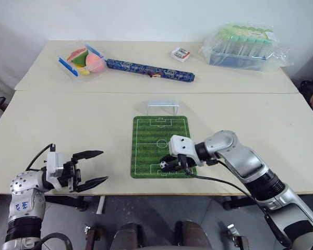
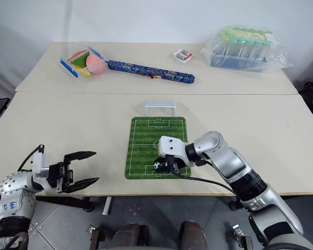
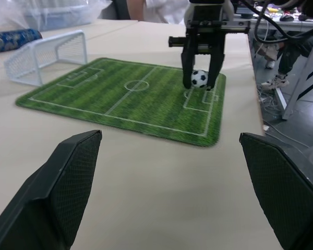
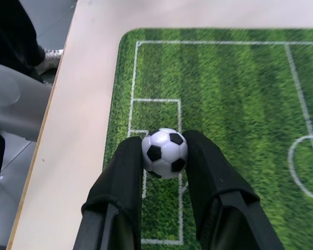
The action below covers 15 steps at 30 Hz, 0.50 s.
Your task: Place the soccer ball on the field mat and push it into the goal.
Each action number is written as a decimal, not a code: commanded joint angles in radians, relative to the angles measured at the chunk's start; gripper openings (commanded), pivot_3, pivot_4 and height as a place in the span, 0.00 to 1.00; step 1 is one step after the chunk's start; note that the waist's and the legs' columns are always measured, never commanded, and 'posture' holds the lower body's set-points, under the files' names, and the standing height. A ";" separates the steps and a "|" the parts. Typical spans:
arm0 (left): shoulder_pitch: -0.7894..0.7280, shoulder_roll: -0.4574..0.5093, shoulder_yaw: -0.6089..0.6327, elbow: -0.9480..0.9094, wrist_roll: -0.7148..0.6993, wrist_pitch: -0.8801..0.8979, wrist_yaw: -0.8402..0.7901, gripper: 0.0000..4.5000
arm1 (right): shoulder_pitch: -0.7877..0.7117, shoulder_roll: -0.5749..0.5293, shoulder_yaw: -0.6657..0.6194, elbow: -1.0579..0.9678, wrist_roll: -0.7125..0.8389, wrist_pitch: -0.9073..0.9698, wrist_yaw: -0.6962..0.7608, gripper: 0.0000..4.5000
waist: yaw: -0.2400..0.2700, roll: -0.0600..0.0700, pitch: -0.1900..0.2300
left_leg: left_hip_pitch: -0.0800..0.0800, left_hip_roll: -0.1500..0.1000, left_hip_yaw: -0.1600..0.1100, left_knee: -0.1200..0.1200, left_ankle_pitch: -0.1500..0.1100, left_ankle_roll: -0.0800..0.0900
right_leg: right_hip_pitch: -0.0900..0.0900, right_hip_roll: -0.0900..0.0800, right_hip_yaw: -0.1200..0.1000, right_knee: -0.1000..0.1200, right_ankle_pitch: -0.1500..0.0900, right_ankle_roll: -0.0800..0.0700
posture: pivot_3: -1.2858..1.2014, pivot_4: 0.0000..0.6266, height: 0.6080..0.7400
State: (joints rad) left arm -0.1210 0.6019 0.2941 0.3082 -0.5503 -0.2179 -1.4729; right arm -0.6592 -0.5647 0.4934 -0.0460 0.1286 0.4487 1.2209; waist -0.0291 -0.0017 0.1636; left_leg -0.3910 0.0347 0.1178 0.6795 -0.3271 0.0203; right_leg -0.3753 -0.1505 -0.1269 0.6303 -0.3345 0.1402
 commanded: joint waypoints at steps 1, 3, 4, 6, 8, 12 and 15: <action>0.028 0.005 0.022 -0.059 -0.030 0.002 0.014 1.00 | -0.016 0.019 0.012 0.033 -0.025 -0.055 0.016 0.19 | -0.001 0.000 0.000 | 0.000 0.000 0.000 0.000 0.000 0.000 | 0.000 0.000 0.000 0.000 0.000 0.000 | 0.52 0.24 1.00; 0.040 0.007 0.027 -0.071 -0.033 0.004 0.023 1.00 | -0.023 0.027 0.011 0.053 -0.029 -0.067 0.022 0.19 | -0.001 0.000 0.000 | 0.000 0.000 0.000 0.000 0.000 0.000 | 0.000 0.000 0.000 0.000 0.000 0.000 | 0.52 0.24 1.00; 0.044 0.008 0.028 -0.075 -0.033 0.004 0.028 1.00 | -0.027 0.031 0.010 0.064 -0.032 -0.074 0.024 0.19 | -0.001 0.000 0.000 | 0.000 0.000 0.000 0.000 0.000 0.000 | 0.000 0.000 0.000 0.000 0.000 0.000 | 0.52 0.24 1.00; 0.052 0.008 0.028 -0.081 -0.034 0.004 0.033 1.00 | -0.035 0.037 0.009 0.084 -0.039 -0.085 0.028 0.19 | -0.002 0.000 0.000 | 0.000 0.000 0.000 0.000 0.000 0.000 | 0.000 0.000 0.000 0.000 0.000 0.000 | 0.52 0.24 1.00; 0.055 0.008 0.027 -0.085 -0.035 0.005 0.039 1.00 | -0.040 0.042 0.007 0.100 -0.046 -0.095 0.030 0.19 | -0.002 0.000 0.000 | 0.000 0.001 0.000 0.000 0.000 0.000 | 0.000 0.000 0.000 0.000 0.000 0.000 | 0.52 0.24 1.00; 0.047 0.002 0.020 -0.079 -0.029 0.001 0.052 1.00 | -0.040 0.042 0.007 0.113 -0.053 -0.115 0.042 0.36 | -0.002 0.000 0.000 | 0.000 0.001 0.000 0.000 0.000 0.000 | 0.000 0.000 0.000 0.000 0.000 0.000 | 0.52 0.24 1.00; 0.028 -0.002 0.014 -0.067 -0.025 0.000 0.062 1.00 | -0.030 0.034 0.000 0.093 -0.042 -0.120 0.058 0.48 | -0.002 0.000 0.000 | 0.000 0.001 0.000 0.000 0.000 0.000 | 0.000 0.000 0.000 0.000 0.000 0.000 | 0.52 0.24 1.00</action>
State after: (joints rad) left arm -0.0799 0.6015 0.2973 0.2490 -0.5614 -0.2106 -1.4186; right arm -0.6942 -0.5228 0.5040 0.0661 0.0905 0.3340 1.2738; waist -0.0309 -0.0018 0.1635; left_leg -0.3908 0.0353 0.1179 0.6796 -0.3271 0.0202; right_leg -0.3752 -0.1503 -0.1269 0.6304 -0.3345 0.1402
